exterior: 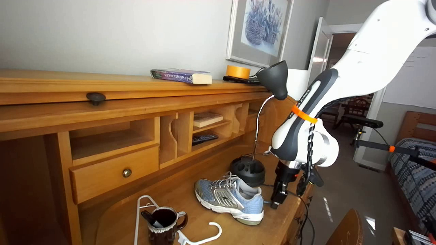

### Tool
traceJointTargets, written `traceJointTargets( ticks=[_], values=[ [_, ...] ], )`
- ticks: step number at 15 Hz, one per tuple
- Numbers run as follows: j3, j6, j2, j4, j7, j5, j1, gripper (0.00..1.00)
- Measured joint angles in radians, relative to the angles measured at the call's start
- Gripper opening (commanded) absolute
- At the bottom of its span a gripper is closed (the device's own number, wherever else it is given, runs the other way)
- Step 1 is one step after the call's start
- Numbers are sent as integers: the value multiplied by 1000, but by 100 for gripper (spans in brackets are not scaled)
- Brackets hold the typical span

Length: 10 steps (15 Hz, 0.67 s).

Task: Pick up the pen to the right of the sneaker, place it inside the sneaker, pick up the marker out of the mug and place it in the sneaker

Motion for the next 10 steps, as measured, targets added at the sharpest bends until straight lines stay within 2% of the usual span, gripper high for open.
traceJointTargets(
  ticks=[2, 3, 4, 10],
  values=[
    [0, 6, 2, 6, 0, 0, -7, 0],
    [0, 6, 3, 7, 0, 0, -10, 0],
    [0, 6, 2, 8, 0, 0, -11, 4],
    [-3, 1, -8, 1, 0, -7, -6, 4]
  ],
)
